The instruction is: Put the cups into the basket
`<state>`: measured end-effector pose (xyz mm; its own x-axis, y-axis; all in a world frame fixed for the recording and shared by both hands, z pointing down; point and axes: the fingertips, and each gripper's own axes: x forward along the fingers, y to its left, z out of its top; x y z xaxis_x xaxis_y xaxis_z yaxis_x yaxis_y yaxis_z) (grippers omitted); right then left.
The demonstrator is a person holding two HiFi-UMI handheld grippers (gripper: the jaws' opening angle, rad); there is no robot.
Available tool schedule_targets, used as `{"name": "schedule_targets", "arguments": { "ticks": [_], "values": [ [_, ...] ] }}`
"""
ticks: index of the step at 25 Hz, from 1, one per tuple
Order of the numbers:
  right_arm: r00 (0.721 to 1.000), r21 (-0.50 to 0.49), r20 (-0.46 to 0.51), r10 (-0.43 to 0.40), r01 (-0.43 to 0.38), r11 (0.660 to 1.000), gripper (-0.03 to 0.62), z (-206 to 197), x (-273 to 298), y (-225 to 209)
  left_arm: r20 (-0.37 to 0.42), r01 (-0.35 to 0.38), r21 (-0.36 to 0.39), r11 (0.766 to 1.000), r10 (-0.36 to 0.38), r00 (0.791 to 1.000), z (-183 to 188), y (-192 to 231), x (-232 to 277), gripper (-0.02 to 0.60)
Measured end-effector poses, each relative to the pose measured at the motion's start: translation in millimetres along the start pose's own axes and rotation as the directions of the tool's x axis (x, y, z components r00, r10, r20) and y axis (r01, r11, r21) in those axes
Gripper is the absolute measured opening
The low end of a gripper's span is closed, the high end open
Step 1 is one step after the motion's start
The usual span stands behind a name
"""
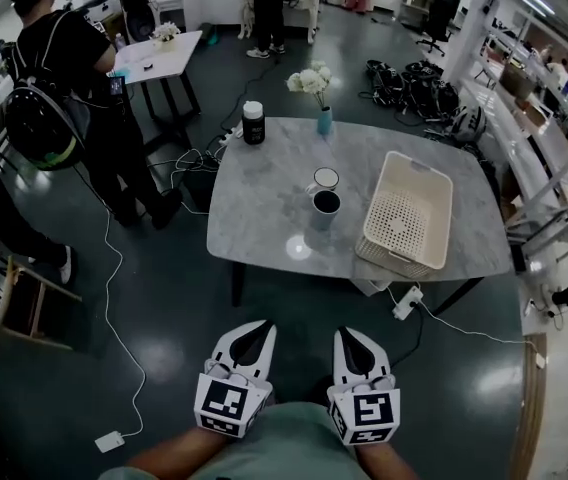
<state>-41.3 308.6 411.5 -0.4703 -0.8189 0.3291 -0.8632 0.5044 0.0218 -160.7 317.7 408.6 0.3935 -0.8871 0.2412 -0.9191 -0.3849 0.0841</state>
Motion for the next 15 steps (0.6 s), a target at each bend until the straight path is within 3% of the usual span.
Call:
{"name": "schedule_targets", "arguments": {
  "ticks": [6, 15],
  "values": [
    [1.000, -0.013, -0.019, -0.005, 0.004, 1.000, 0.012, 3, 18, 6, -0.008, 0.005, -0.024, 1.000, -0.005, 1.000, -3, 17, 6, 0.008],
    [0.999, -0.033, -0.023, 0.048, -0.049, 0.998, 0.012, 14, 71, -21, -0.015, -0.066, -0.033, 0.997, 0.065, 0.998, 11, 41, 51, 0.008]
  ]
}}
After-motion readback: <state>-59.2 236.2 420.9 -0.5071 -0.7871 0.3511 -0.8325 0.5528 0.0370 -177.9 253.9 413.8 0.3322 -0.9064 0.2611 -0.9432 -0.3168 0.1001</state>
